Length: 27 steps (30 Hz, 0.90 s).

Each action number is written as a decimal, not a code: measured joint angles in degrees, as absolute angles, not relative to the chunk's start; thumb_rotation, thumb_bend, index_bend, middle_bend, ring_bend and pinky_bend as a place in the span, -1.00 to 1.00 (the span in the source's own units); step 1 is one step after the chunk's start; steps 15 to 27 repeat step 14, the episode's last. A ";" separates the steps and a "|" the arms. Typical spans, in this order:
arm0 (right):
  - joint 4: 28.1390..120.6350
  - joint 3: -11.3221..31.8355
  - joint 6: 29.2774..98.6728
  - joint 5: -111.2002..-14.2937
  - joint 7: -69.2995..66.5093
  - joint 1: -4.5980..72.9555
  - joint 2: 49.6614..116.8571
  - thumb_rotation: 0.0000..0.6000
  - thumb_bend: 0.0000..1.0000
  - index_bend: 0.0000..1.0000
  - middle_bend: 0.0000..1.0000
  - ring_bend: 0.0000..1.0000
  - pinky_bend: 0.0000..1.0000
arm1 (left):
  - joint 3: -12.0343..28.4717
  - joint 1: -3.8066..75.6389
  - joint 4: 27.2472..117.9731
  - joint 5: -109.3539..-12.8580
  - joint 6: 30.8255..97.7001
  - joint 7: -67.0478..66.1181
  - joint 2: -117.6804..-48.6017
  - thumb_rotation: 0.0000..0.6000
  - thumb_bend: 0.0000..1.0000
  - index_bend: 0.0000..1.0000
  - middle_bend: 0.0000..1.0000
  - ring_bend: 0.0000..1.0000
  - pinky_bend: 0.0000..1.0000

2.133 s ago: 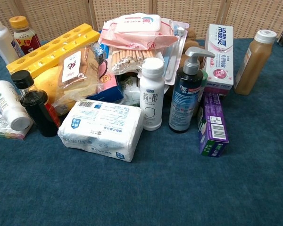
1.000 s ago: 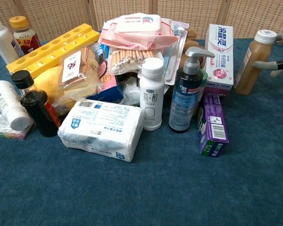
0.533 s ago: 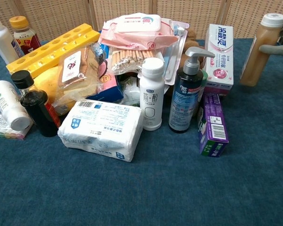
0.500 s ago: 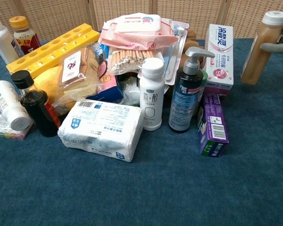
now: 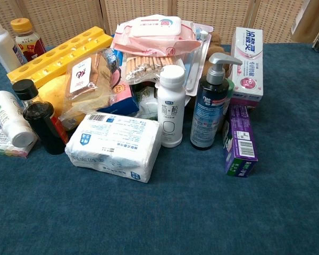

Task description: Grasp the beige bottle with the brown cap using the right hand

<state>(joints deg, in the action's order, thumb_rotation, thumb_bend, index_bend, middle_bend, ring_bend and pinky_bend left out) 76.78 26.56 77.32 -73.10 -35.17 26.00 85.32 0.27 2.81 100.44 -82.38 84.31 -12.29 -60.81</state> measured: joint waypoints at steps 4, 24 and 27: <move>84.46 28.13 79.08 -72.88 -30.35 25.54 81.99 1.00 -0.90 0.20 0.55 0.59 0.80 | 0.44 2.98 99.19 -82.35 83.89 -10.59 -61.01 1.00 -1.00 -1.00 -1.00 -1.00 -1.00; 92.34 29.67 81.02 -71.50 -23.13 25.55 78.79 1.00 -0.91 0.20 0.55 0.58 0.80 | 0.84 3.60 95.73 -82.05 82.38 -6.41 -61.68 1.00 -1.00 -1.00 -1.00 -1.00 -1.00; 92.34 29.67 81.02 -71.50 -23.13 25.55 78.79 1.00 -0.91 0.20 0.55 0.58 0.80 | 0.84 3.60 95.73 -82.05 82.38 -6.41 -61.68 1.00 -1.00 -1.00 -1.00 -1.00 -1.00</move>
